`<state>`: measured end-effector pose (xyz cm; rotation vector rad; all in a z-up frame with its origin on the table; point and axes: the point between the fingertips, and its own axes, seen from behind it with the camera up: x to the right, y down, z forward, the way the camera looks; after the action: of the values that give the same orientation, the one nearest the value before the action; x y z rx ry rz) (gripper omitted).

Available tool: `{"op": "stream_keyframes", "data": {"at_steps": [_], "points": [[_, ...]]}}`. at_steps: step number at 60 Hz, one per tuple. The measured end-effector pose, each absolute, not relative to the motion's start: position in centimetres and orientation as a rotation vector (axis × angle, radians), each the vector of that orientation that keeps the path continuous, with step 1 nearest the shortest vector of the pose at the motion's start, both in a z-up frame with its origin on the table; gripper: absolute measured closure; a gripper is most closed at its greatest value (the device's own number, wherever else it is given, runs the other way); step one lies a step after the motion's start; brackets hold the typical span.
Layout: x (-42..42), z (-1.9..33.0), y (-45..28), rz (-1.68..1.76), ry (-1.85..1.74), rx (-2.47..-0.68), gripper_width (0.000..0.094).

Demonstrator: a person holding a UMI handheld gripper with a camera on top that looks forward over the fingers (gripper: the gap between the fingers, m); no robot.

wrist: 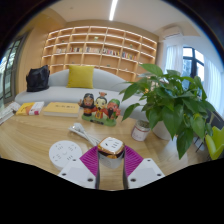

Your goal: Unplug charger

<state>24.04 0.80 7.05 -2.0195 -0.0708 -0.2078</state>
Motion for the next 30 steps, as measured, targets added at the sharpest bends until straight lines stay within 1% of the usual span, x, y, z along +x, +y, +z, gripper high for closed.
{"op": "stream_keyframes", "data": {"at_steps": [3,5,10,11,13,17,20,22,30], "points": [[24.8,4.4,0.2,-0.193,-0.072,-2.061,0.0595],[24.9,3.4,-0.1,-0.184,-0.077,-2.088,0.0570],[25.4,1.9,-0.6,-0.171,-0.073,-2.133,0.0500],[25.5,1.8,-0.7,-0.171,-0.071,-2.134,0.0474],[25.8,2.3,-0.8,-0.179,-0.060,-2.132,0.0396],[26.2,2.8,-1.2,-0.209,-0.057,-2.119,0.0185],[26.4,3.6,-1.7,-0.212,-0.055,-2.110,0.0094],[26.2,4.0,-2.4,-0.207,-0.056,-2.103,0.0077],[25.9,6.9,-5.9,-0.211,-0.048,-2.069,0.0083]]}}
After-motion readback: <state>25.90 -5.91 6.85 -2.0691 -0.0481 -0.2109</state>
